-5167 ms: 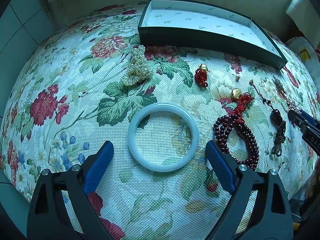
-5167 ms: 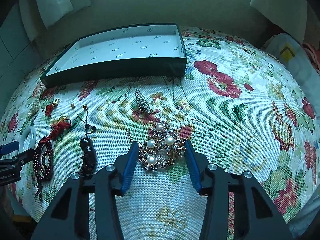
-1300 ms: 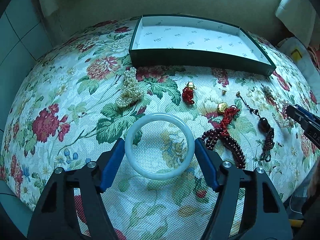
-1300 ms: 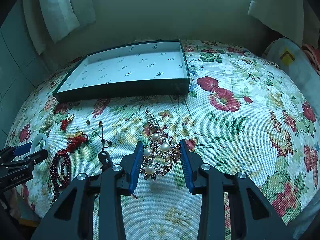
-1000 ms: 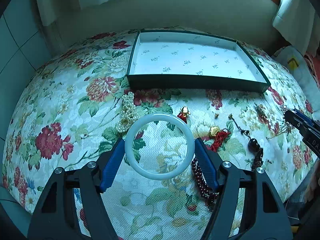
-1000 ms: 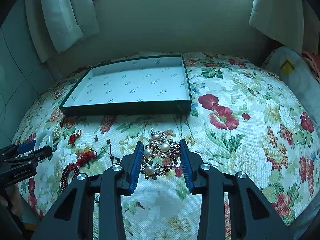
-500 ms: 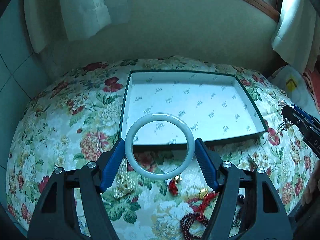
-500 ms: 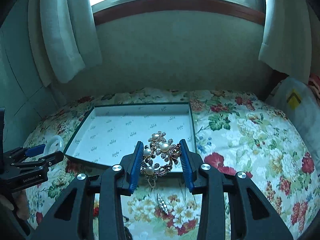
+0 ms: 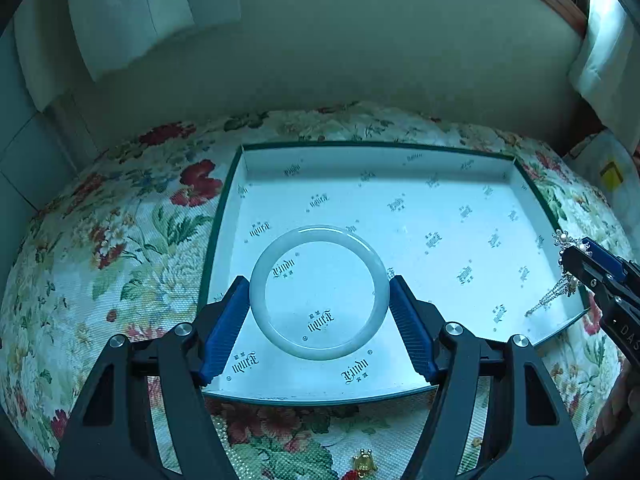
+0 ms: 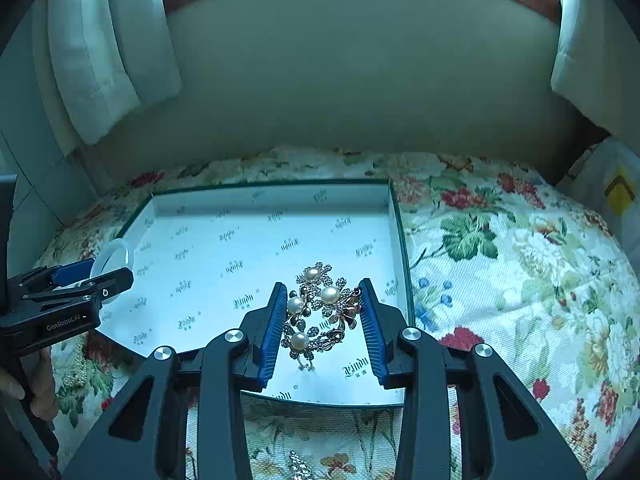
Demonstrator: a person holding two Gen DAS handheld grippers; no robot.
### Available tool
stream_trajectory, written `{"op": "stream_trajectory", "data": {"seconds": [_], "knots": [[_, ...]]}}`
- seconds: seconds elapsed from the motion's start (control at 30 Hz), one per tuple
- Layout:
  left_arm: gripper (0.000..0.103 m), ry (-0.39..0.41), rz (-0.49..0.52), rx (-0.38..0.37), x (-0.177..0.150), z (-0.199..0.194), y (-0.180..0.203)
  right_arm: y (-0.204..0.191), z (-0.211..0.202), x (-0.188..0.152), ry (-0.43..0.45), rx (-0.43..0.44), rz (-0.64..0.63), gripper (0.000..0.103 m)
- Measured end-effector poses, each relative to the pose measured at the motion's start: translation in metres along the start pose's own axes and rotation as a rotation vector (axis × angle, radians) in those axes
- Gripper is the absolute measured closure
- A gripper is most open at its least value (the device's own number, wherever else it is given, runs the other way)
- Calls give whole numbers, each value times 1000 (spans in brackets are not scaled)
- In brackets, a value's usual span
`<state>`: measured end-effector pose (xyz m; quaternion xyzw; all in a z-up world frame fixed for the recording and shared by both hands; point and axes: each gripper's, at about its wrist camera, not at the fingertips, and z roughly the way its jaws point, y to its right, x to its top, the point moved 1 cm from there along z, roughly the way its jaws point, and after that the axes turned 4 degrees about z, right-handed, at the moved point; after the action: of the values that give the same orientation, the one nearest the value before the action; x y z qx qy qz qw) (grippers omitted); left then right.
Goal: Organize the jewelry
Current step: 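Lift the bangle with the left gripper while the right gripper carries the brooch over the box, then open the left gripper to drop the bangle in the box while the right releases the brooch there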
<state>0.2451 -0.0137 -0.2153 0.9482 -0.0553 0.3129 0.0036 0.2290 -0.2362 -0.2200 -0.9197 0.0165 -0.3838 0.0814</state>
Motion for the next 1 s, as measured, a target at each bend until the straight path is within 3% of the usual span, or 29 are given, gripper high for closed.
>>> {"op": "stream_trajectory", "data": {"seconds": [0.2, 0.5, 0.67, 1.0], "knots": [[32, -57, 7, 2, -12, 27, 0, 7, 25, -19, -65, -12, 11, 66], [31, -61, 20, 5, -15, 33, 2, 11, 30, -21, -66, 0, 23, 64], [22, -41, 22, 18, -13, 27, 1, 9, 25, -19, -58, 9, 31, 54], [22, -13, -6, 6, -22, -11, -3, -1, -15, -29, -38, 21, 45, 54]]}}
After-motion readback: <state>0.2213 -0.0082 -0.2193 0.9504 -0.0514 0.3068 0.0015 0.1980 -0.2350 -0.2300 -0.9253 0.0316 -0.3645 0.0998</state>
